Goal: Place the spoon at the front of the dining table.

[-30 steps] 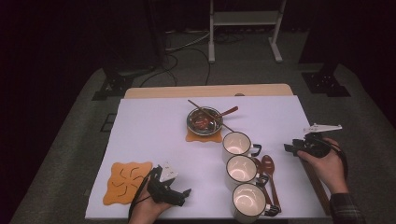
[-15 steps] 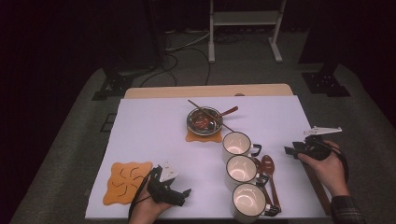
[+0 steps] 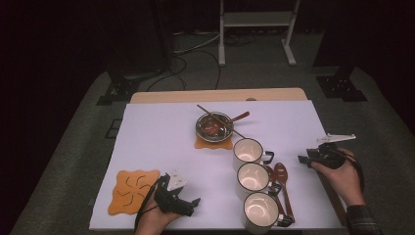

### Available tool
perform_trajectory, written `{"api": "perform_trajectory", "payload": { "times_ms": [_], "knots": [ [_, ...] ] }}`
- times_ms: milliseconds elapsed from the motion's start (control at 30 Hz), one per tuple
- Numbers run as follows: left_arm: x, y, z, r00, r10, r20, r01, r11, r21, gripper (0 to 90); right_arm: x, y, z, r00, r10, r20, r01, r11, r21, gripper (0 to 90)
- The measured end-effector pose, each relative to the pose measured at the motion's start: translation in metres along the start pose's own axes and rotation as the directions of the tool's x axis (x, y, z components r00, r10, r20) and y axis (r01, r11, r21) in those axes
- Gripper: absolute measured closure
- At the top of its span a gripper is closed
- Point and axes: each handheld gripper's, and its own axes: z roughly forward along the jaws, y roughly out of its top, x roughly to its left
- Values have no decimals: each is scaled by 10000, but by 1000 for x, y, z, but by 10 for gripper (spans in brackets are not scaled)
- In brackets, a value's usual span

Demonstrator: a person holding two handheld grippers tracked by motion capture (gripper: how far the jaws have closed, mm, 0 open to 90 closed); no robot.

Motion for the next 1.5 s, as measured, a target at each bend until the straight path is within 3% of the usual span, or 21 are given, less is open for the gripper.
{"api": "perform_trajectory", "payload": {
  "times_ms": [200,600,1233,1500],
  "knots": [
    [0,0,0,10000,3,3,-3,10000,-4,5,-6,-4,1,9997,91,238,-95,9998,155,493],
    [0,0,0,10000,-6,5,6,10000,-7,5,-11,-8,2,9994,228,262,-235,9994,258,493],
    [0,0,0,10000,2,5,-2,10000,-2,5,-3,-4,0,9999,34,112,-36,9999,131,488],
    [0,0,0,10000,-3,1,3,10000,-10,5,-3,-13,-5,9999,55,144,-58,9998,186,483]
  ]
}}
